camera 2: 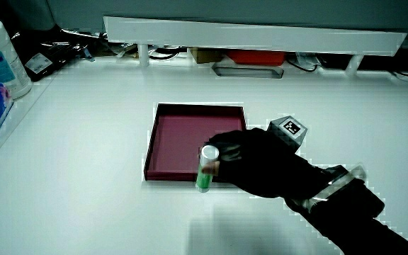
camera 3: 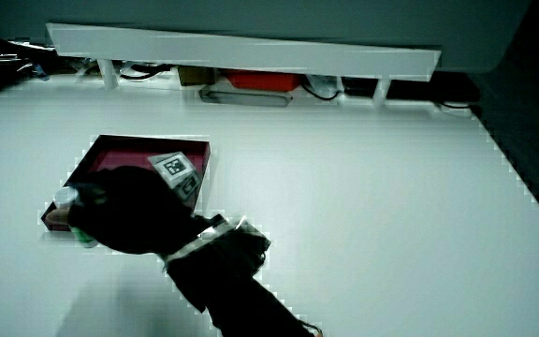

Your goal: Pick glue stick

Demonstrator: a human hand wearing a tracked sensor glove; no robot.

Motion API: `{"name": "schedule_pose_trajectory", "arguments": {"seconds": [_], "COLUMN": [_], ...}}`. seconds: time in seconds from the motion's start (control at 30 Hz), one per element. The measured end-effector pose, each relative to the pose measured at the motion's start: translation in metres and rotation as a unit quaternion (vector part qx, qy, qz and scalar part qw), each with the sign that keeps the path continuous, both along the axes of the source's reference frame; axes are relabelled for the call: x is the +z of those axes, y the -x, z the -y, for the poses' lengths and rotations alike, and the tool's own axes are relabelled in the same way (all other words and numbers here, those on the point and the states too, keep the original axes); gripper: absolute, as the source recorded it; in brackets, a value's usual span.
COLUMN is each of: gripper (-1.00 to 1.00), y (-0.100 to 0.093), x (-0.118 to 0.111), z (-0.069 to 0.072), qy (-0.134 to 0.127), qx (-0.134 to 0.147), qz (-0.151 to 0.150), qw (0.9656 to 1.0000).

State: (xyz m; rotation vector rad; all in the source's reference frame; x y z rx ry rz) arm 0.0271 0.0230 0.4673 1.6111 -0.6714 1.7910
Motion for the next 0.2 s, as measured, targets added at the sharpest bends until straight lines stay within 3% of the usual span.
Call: {"name": "schedule_pose_trajectory", "arguments": {"seconds": [0.03, 0.2], "gripper": [1.0, 1.0], "y": [-0.002, -0.01], "x": [-0.003, -0.005], "z": [0.004, 0.018], "qy": [-0.014, -0.022], "qx": [0.008, 0.036], "qz": [0.0, -0.001], "qw": [0.9999, 0.9991]}}
